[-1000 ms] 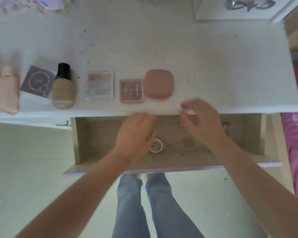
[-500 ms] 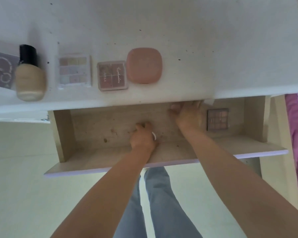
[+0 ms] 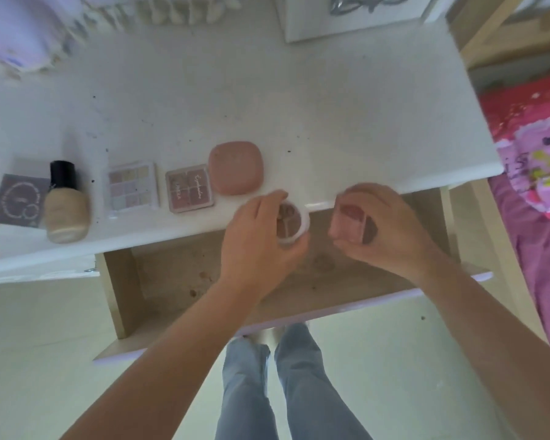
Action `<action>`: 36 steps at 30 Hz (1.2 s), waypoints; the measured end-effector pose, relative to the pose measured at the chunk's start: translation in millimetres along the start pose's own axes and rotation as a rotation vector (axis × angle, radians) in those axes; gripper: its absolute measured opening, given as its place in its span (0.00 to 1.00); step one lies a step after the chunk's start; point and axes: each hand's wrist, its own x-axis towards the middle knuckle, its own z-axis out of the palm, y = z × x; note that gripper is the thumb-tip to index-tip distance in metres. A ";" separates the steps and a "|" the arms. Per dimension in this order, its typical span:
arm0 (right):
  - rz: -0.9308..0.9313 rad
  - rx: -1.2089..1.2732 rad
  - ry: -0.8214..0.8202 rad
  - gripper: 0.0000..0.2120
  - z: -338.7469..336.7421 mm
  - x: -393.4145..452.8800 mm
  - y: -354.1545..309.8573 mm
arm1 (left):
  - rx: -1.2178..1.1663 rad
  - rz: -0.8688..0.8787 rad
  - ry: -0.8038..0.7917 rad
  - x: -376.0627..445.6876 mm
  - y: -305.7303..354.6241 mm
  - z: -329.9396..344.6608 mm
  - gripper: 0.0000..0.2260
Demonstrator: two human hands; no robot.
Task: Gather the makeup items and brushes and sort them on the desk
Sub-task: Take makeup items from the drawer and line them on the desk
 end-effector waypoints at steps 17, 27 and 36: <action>-0.125 -0.065 -0.188 0.15 -8.8 86.5 26.0 | 0.477 0.108 0.073 77.0 -5.2 13.0 0.22; -0.050 0.095 -0.119 0.21 -5.7 80.9 21.2 | 0.523 0.057 -0.085 77.0 -30.4 10.0 0.20; 0.311 0.151 0.226 0.10 -26.2 9.1 15.3 | 0.265 0.256 0.294 44.0 -19.5 19.2 0.14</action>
